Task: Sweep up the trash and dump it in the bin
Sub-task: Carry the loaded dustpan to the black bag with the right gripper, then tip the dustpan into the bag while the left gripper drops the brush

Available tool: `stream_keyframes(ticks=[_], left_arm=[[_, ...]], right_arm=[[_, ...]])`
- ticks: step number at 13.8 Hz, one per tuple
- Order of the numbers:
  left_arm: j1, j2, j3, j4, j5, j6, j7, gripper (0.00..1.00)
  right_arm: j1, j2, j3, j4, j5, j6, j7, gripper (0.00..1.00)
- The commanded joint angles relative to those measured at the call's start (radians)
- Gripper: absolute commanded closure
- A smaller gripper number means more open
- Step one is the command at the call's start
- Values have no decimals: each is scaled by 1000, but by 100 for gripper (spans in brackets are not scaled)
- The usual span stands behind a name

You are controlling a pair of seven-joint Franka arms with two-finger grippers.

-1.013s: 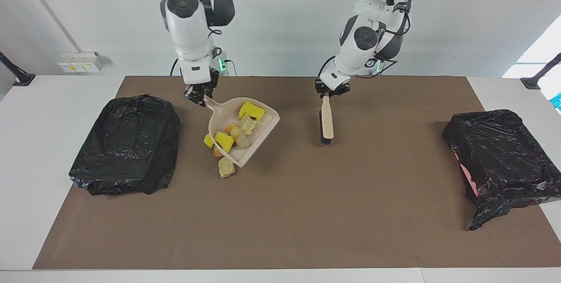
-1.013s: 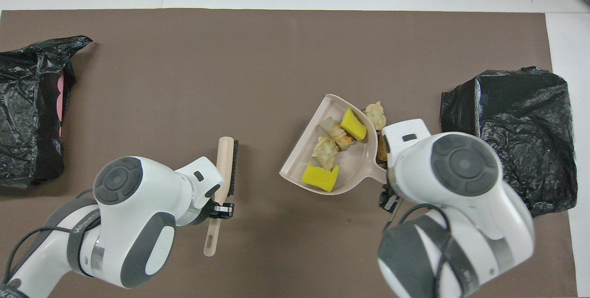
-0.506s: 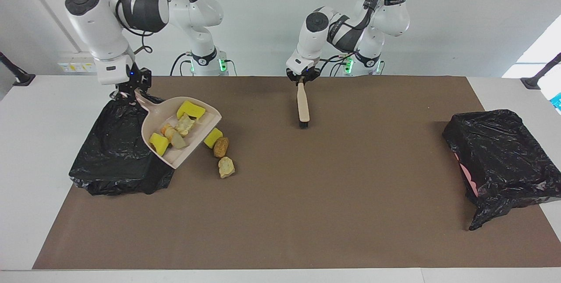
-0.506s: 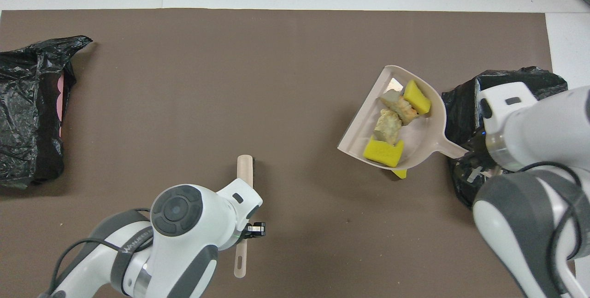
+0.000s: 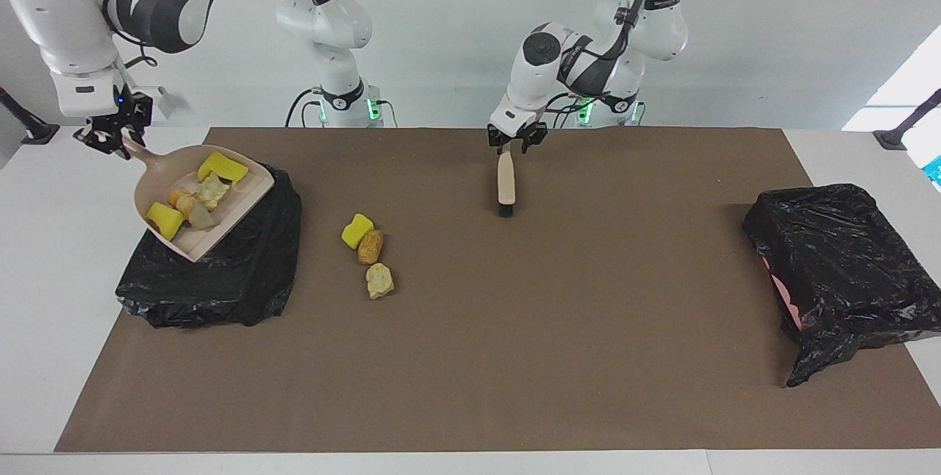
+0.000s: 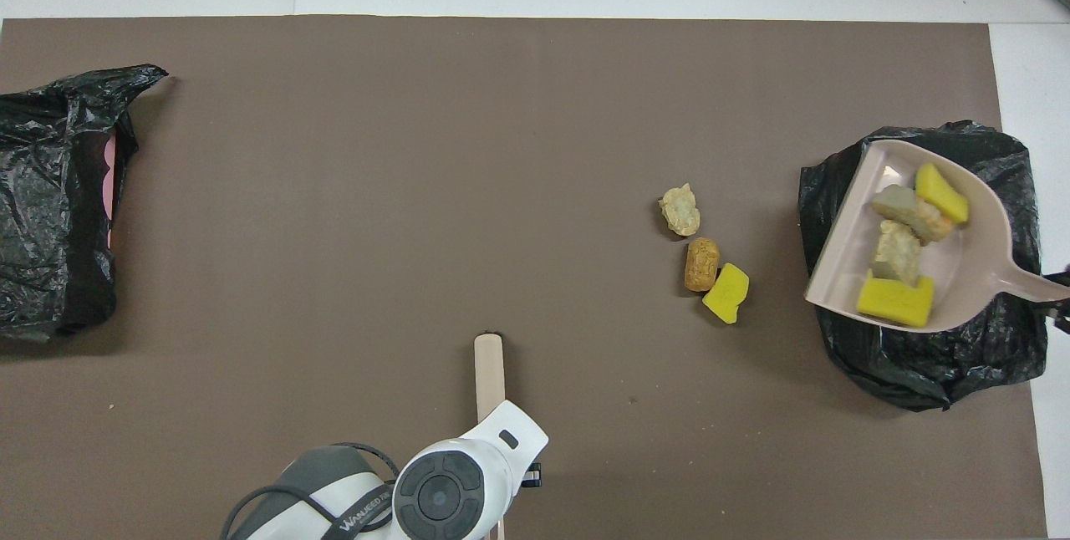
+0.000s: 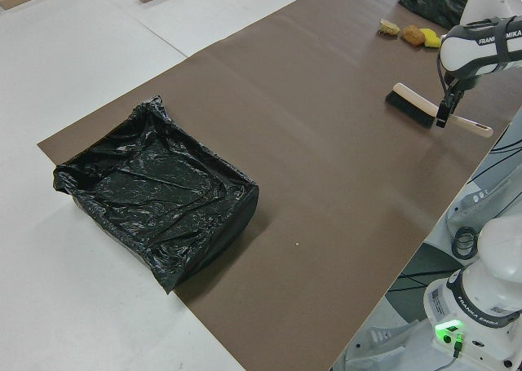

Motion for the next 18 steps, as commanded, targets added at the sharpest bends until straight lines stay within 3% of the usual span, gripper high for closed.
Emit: stream_keyframes(ticks=[1, 8, 15, 18], left_arm=[[147, 89, -2, 122, 17, -58, 120, 0], [456, 249, 3, 363, 63, -132, 383, 0], [779, 246, 7, 448, 65, -268, 884, 0], [824, 245, 9, 545, 63, -378, 878, 0]], right_arm=[[0, 18, 14, 15, -106, 48, -39, 100], [102, 18, 27, -18, -430, 88, -47, 100], [156, 47, 29, -34, -626, 111, -56, 100], [199, 47, 29, -26, -709, 91, -59, 100]])
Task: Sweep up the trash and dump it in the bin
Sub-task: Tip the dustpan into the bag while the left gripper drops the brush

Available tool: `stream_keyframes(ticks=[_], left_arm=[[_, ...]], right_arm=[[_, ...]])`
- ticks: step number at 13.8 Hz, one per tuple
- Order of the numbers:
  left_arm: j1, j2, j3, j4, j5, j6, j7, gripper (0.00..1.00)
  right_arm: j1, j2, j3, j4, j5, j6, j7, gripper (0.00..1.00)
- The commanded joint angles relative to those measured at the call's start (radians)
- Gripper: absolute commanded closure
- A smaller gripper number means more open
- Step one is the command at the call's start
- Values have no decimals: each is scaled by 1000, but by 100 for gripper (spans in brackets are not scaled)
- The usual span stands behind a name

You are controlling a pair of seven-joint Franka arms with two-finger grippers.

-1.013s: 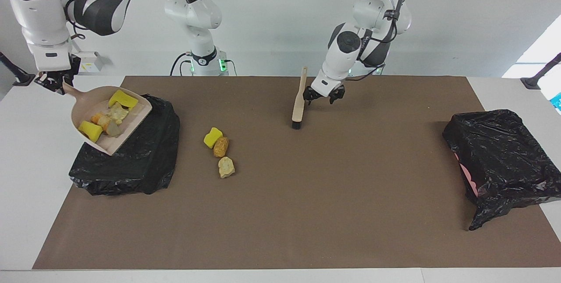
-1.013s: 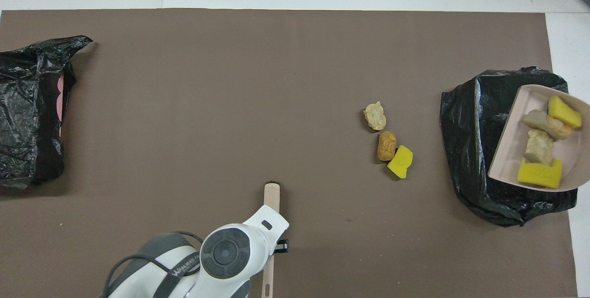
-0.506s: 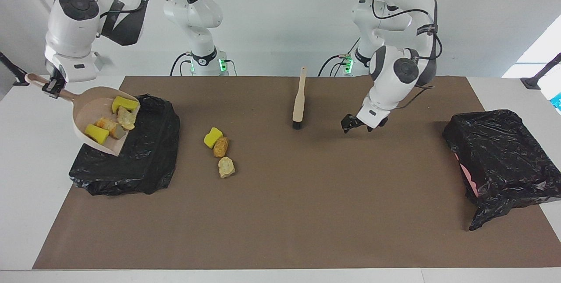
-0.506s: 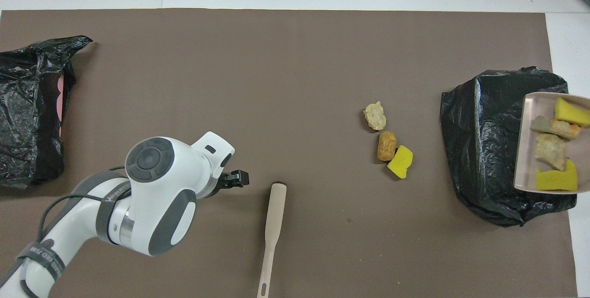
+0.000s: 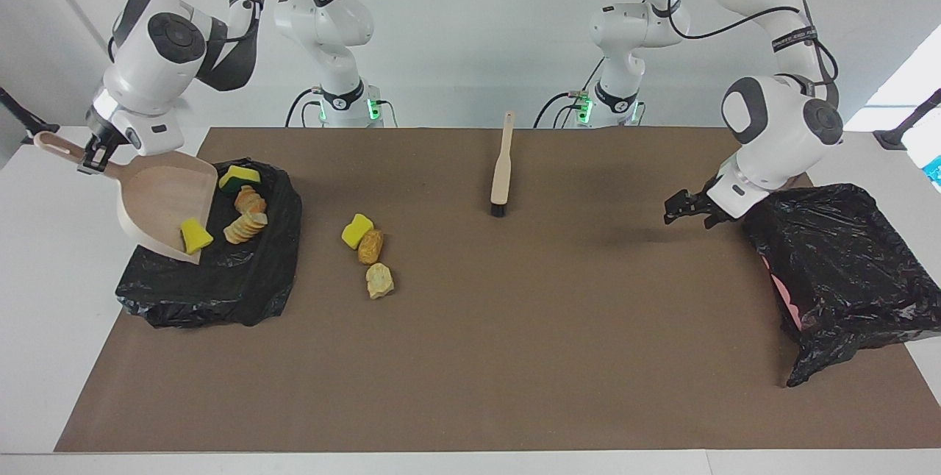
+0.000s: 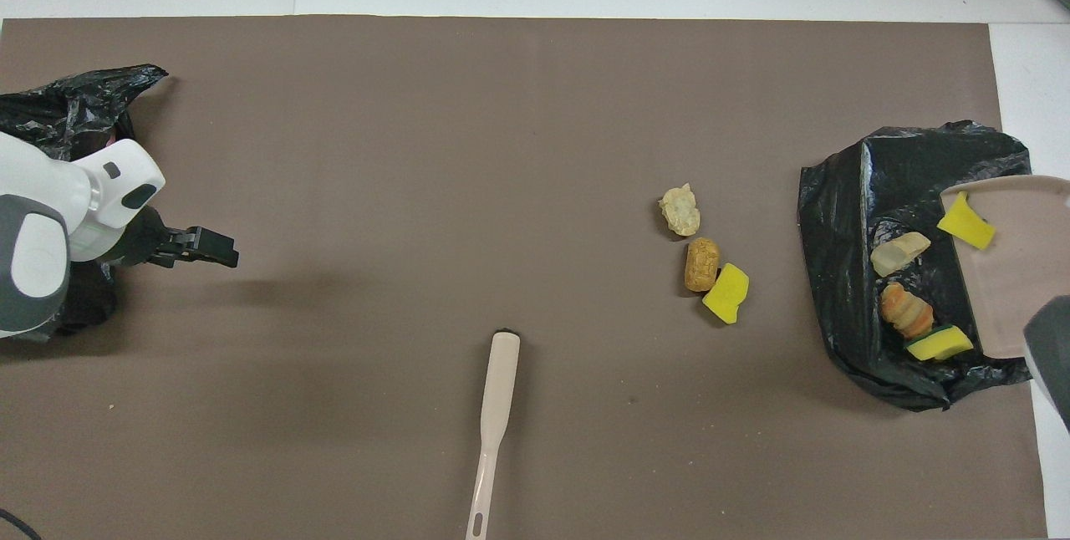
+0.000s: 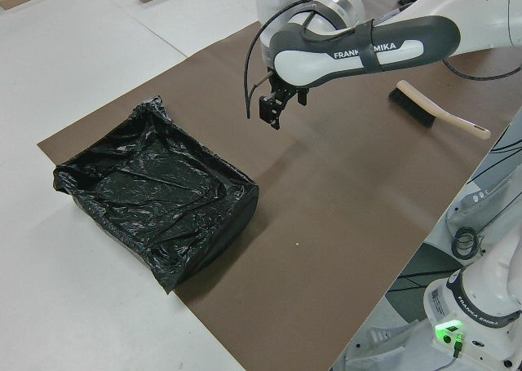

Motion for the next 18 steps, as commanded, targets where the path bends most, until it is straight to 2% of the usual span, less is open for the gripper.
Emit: stream_keyframes(ticks=[1, 3, 5, 7, 8, 10, 12, 15, 18], left_arm=[[9, 4, -10, 130, 14, -134, -30, 0], [0, -2, -10, 233, 43, -226, -85, 0], [-11, -2, -23, 345, 113, -309, -134, 0], [-44, -20, -53, 374, 118, -343, -221, 0], [-78, -37, -53, 373, 130, -345, -245, 0], [-89, -57, -53, 388, 161, -400, -208, 0], [-79, -107, -49, 391, 167, -423, -123, 0], [-74, -135, -43, 388, 166, -440, -113, 0], [-74, -135, -38, 386, 164, -428, -114, 0]], right_arm=[[35, -8, 1, 6, -88, -6, -37, 100], [55, -14, 3, -2, -168, -10, -62, 100], [78, -18, 4, -5, -178, -29, -68, 100], [78, -32, 3, 11, -149, -52, -54, 100], [78, -53, 3, 24, -83, -58, -45, 100], [78, -64, 32, 84, 29, -184, -27, 100], [78, -69, 119, 127, 58, -356, 36, 100], [78, -69, 260, 179, 159, -567, 255, 100], [78, -75, 316, 187, 378, -629, 598, 100]])
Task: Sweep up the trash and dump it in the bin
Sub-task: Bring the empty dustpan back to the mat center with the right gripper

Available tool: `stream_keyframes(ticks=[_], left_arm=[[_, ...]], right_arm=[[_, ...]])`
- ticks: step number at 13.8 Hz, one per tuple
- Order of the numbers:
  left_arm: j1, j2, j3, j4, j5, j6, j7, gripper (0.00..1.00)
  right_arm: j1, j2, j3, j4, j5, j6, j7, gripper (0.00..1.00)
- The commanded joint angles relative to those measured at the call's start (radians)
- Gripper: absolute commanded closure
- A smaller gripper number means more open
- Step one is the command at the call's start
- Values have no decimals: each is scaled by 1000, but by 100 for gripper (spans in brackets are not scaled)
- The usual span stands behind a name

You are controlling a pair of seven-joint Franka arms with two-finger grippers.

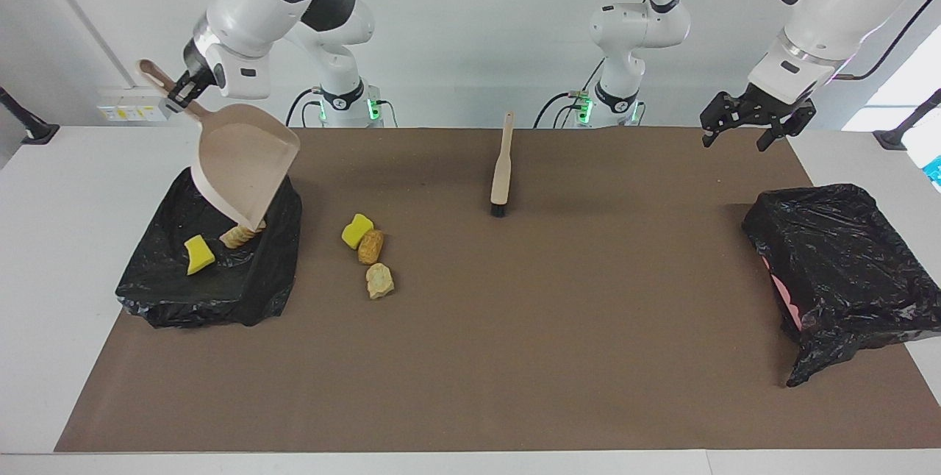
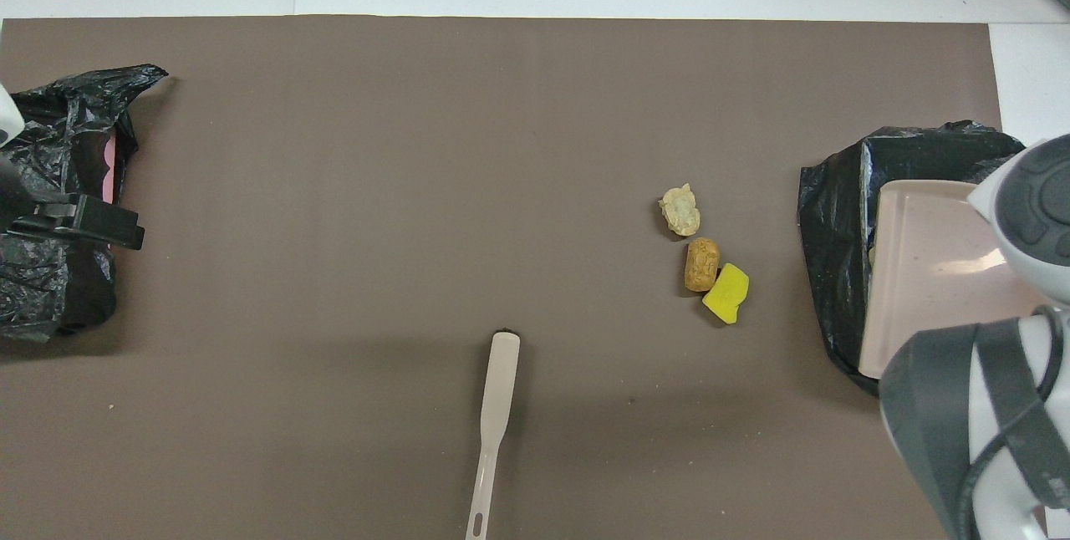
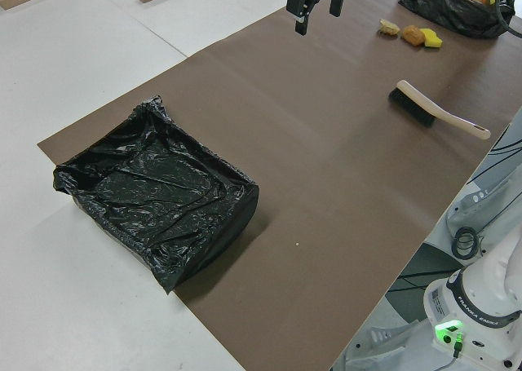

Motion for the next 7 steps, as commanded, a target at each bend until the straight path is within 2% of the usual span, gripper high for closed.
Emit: stream_keyframes(ticks=[1, 3, 5, 7], left_arm=[[2, -4, -1, -3, 15, -2, 11, 0], [3, -4, -1, -3, 15, -2, 11, 0], [3, -4, 1, -3, 15, 0, 11, 0], [2, -4, -1, -3, 15, 0, 11, 0]], right_arm=[[-11, -6, 19, 18, 184, -21, 270, 100], [-13, -6, 42, 19, 330, -4, 471, 100], [-11, -3, 100, 26, 412, 19, 676, 100], [-11, 23, 119, 29, 571, 109, 966, 100]])
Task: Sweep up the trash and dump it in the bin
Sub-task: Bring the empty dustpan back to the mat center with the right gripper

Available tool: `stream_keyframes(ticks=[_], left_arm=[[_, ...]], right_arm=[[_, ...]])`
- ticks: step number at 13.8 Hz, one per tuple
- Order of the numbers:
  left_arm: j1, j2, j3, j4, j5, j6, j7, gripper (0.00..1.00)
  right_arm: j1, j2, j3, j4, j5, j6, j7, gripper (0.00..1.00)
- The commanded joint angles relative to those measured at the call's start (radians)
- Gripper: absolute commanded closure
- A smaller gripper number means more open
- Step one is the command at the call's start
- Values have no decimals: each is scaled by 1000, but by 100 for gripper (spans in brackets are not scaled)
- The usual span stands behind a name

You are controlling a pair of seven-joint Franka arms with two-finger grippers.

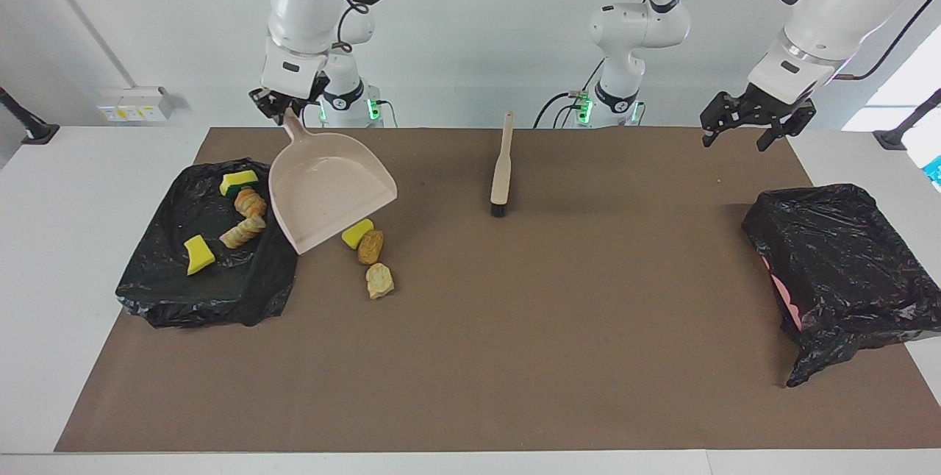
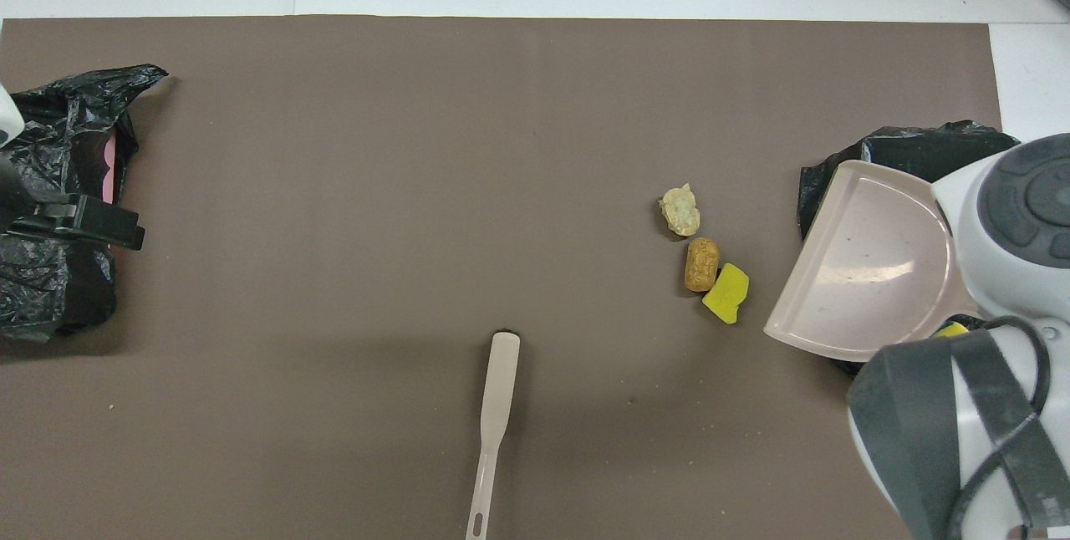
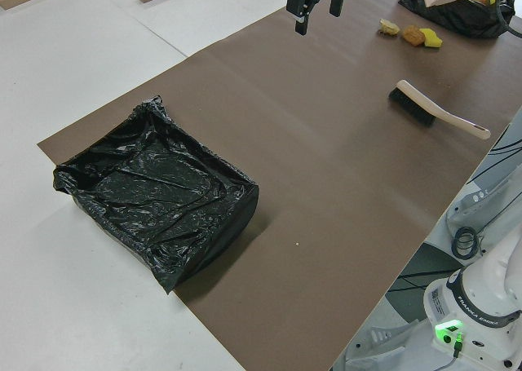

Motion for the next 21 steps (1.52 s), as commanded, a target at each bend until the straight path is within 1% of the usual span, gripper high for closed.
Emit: stream_keyframes(ticks=[1, 2, 3, 5, 6, 9, 11, 13, 14, 15, 18, 20, 21], left_arm=[[2, -4, 1, -3, 15, 0, 11, 0], [3, -4, 1, -3, 15, 0, 11, 0], [3, -4, 0, -3, 15, 0, 11, 0], [3, -4, 0, -3, 15, 0, 11, 0], [3, -4, -1, -3, 15, -2, 11, 0], [3, -4, -1, -3, 15, -2, 11, 0], [3, -4, -1, -3, 15, -2, 10, 0], [3, -4, -1, -3, 15, -2, 11, 0], [3, -4, -1, -3, 15, 0, 11, 0], [2, -4, -1, -3, 15, 0, 11, 0], [2, -4, -1, -3, 15, 0, 11, 0], [3, -4, -1, -3, 15, -2, 10, 0], [3, -4, -1, -3, 15, 0, 11, 0]], right_arm=[[-11, 51, 24, 19, 130, 82, 287, 100], [33, 89, 47, 23, 134, 114, 396, 100], [88, 141, 50, 50, 134, 146, 514, 100], [178, 298, 50, 154, 129, 197, 778, 100], [206, 374, 49, 226, 129, 225, 870, 100], [263, 578, 43, 444, 123, 257, 993, 100], [295, 681, 41, 525, 123, 310, 1030, 100], [376, 767, 12, 587, 89, 358, 1087, 100], [418, 794, -12, 598, 74, 377, 1116, 100], [438, 804, -37, 596, 66, 395, 1118, 100], [446, 820, -36, 586, 30, 429, 1124, 100], [447, 831, -34, 572, 26, 440, 1124, 100], [455, 831, -31, 552, 17, 453, 1121, 100]])
